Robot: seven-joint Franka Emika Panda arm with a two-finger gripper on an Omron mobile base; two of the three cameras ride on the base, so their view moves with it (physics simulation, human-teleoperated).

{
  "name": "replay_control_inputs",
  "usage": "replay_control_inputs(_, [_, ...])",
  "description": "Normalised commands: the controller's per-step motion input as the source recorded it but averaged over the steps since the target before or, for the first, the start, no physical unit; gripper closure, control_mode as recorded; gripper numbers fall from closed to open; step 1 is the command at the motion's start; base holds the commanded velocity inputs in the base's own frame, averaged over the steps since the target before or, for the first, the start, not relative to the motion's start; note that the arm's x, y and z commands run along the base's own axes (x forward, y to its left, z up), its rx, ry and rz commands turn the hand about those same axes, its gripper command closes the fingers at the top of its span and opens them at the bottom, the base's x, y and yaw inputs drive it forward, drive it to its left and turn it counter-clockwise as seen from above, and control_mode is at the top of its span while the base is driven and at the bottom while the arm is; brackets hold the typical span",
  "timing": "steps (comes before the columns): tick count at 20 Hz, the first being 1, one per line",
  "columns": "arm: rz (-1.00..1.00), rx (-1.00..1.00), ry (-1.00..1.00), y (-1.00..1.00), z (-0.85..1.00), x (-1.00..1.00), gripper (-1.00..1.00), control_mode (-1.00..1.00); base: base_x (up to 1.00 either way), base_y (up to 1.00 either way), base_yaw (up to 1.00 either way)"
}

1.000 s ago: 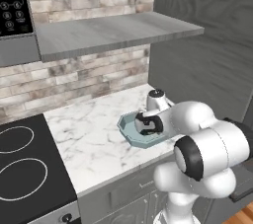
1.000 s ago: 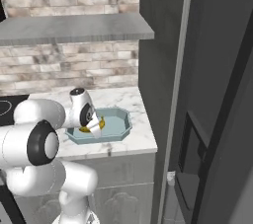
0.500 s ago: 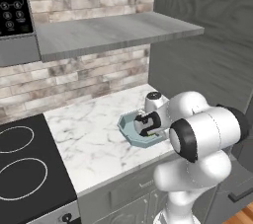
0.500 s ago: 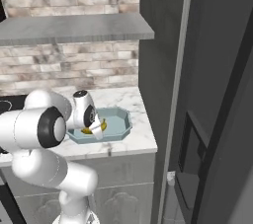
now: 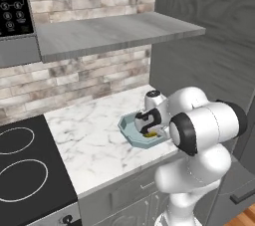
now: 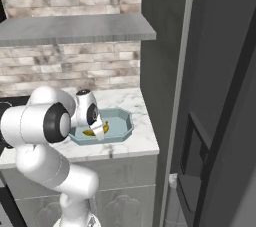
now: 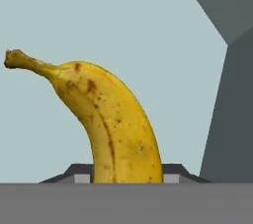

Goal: Pick the peach and banana from the fridge and place them inside the tupperware on the counter.

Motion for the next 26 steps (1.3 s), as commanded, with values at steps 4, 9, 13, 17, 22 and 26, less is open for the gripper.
replay_control_inputs(4, [0.0,0.0,0.0,0.01,-0.06,-0.01,-1.0,-1.0,0.0,0.0,0.0])
replay_control_inputs(9, [0.0,0.0,-0.03,0.0,0.25,-0.43,-1.0,-1.0,0.0,0.0,0.0])
replay_control_inputs(13, [0.0,0.0,-0.17,0.0,0.72,-0.73,-1.0,-1.0,0.0,0.0,0.0])
replay_control_inputs(17, [0.0,0.0,-0.07,0.0,0.93,-0.65,-1.0,-1.0,0.0,0.0,0.0])
replay_control_inputs(22, [0.0,0.0,0.0,0.0,0.92,-0.67,-1.0,-1.0,0.0,0.0,0.0])
replay_control_inputs(26, [0.15,0.0,0.02,0.01,0.9,-0.65,-1.0,-1.0,0.0,0.0,0.0])
